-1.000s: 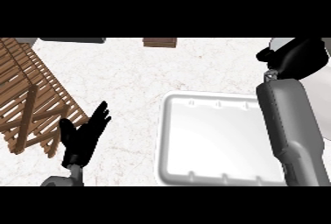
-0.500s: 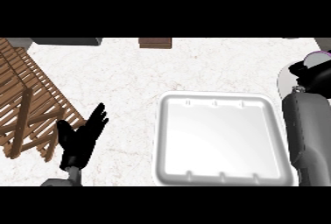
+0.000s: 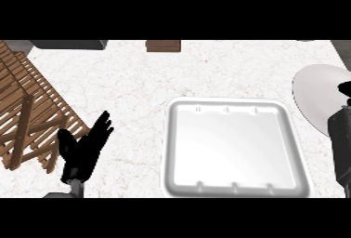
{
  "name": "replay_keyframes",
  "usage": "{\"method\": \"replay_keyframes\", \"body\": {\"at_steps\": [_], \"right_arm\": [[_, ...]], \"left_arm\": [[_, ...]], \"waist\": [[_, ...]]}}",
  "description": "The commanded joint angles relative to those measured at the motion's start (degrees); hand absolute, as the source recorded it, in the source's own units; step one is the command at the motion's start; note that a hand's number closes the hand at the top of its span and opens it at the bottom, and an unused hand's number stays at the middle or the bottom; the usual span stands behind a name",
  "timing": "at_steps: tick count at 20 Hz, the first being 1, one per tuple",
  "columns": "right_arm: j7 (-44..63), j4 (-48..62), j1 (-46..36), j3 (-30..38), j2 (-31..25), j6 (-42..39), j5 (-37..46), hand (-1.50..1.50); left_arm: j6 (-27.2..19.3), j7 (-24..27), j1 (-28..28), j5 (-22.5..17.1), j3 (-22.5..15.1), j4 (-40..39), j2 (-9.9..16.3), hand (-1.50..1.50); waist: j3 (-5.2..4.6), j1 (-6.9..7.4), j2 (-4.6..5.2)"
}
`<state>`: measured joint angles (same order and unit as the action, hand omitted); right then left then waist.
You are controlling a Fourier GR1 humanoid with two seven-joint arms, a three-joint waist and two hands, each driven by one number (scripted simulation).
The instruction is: Pick the can from the tray and place it in the plate
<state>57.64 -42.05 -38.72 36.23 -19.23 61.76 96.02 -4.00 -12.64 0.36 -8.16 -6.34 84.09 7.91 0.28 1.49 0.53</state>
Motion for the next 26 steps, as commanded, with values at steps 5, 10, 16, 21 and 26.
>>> {"method": "replay_keyframes", "body": {"at_steps": [5,10,16,21,26], "right_arm": [[-3.35,13.46,-2.55,5.48,-6.53,0.67,-16.50,1.50],[-17.33,18.41,-1.13,6.53,-7.42,-4.77,-29.42,-1.50],[-35.21,14.57,-1.11,9.43,-9.67,-6.05,-42.30,-1.50],[-48.16,6.04,0.94,11.04,-3.69,3.40,-52.36,-1.50],[-59.98,-0.64,5.98,14.61,-2.61,-0.79,-67.94,-1.50]], "left_arm": [[-0.08,-0.99,-0.70,0.25,0.20,-1.10,-0.35,0.00],[0.26,0.26,-0.63,0.03,0.39,-2.09,-0.87,0.00],[-0.07,-0.86,0.98,0.67,-0.59,0.08,-0.93,0.00],[0.18,-0.26,1.19,0.66,-0.21,-1.39,-0.92,0.00],[0.87,1.36,-0.97,0.33,0.97,-4.22,-1.17,0.00]], "waist": [[0.00,-0.02,0.29],[0.13,-0.62,0.18],[0.36,-0.03,0.24],[0.28,-0.25,0.16],[0.00,-1.29,-0.10]]}}
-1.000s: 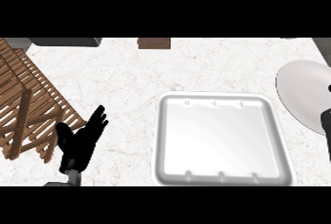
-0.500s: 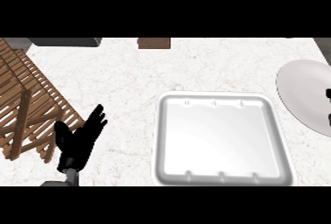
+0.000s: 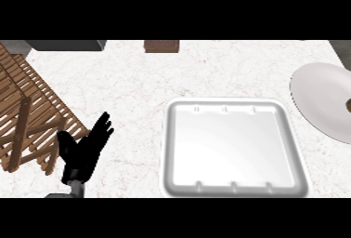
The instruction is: Pick the can from the tray and place it in the plate
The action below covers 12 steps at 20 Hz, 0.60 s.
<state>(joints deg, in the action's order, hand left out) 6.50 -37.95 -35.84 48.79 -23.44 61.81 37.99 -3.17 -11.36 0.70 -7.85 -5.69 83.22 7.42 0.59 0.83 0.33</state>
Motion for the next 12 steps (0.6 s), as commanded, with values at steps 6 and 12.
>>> {"method": "replay_keyframes", "body": {"at_steps": [6,12], "right_arm": [[-20.49,-16.12,11.36,3.00,9.12,-14.29,-25.04,-1.50],[-18.13,-28.09,21.98,-3.13,16.38,-20.35,-25.79,-1.50]], "left_arm": [[-0.19,-0.06,-1.49,-0.44,1.85,-3.90,-0.64,0.00],[0.87,2.68,0.27,0.66,1.42,-5.13,-0.96,0.00]], "waist": [[-0.50,-1.45,-0.35],[-0.63,-1.40,-0.45]]}}
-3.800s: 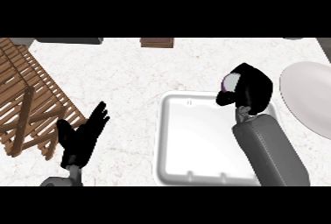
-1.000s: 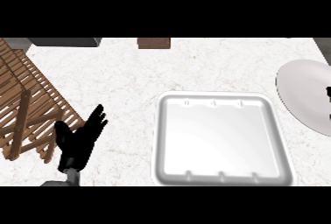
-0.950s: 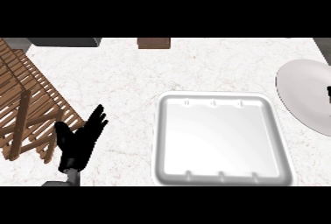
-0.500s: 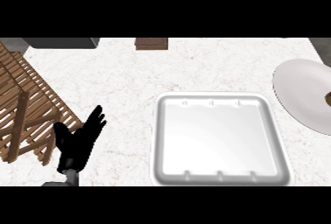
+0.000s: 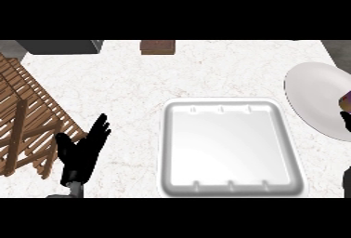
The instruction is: Pick the can from the tray and place it in the plate
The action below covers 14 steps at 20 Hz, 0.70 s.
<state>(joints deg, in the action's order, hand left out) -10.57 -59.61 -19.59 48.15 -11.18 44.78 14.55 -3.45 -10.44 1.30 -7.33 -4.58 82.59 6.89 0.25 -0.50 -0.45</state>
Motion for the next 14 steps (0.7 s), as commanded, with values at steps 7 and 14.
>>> {"method": "replay_keyframes", "body": {"at_steps": [7,14], "right_arm": [[10.95,-23.08,17.37,-14.64,10.98,0.56,5.91,-1.50],[15.46,-28.53,29.26,-30.52,11.14,10.34,2.81,-1.50]], "left_arm": [[-1.87,-0.87,-0.94,2.38,-0.66,-2.32,-2.28,0.00],[1.96,-3.34,1.28,0.53,1.12,2.47,0.78,0.00]], "waist": [[-0.31,0.05,0.32],[-0.25,0.42,0.34]]}}
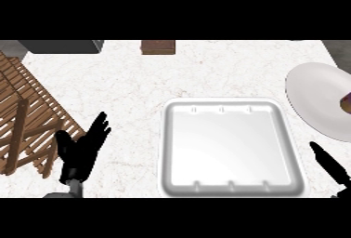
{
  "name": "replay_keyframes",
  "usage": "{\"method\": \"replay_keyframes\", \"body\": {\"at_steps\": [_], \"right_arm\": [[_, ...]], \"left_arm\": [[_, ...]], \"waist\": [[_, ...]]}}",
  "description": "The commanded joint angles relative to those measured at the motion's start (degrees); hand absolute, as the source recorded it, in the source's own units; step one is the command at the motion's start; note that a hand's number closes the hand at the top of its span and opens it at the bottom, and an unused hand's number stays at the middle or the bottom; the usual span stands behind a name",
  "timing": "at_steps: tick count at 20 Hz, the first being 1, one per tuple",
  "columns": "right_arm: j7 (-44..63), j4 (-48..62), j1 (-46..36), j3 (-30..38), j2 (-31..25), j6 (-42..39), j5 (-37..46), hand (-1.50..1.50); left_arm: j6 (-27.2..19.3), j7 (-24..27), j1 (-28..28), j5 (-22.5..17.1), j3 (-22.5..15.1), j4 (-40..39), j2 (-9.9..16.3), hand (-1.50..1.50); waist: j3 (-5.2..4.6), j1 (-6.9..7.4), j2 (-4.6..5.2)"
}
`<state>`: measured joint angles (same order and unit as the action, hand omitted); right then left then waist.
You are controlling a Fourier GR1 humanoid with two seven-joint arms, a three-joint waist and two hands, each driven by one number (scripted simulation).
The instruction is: Pick the can from the tray and place it in the plate
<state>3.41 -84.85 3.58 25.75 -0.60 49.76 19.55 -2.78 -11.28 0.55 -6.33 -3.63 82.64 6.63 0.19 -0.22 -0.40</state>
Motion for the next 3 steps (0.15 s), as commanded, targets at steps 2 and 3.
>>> {"method": "replay_keyframes", "body": {"at_steps": [2,3], "right_arm": [[8.29,-2.94,0.37,-4.22,0.57,3.30,6.16,-1.50],[3.82,-1.03,3.98,-10.17,0.58,9.40,0.89,-1.50]], "left_arm": [[-1.55,-4.84,0.67,1.29,-1.18,1.82,-1.51,0.00],[-0.66,0.28,-1.46,1.20,-0.03,-4.39,-2.22,0.00]], "waist": [[-0.21,0.23,0.37],[-0.20,0.05,0.39]]}}
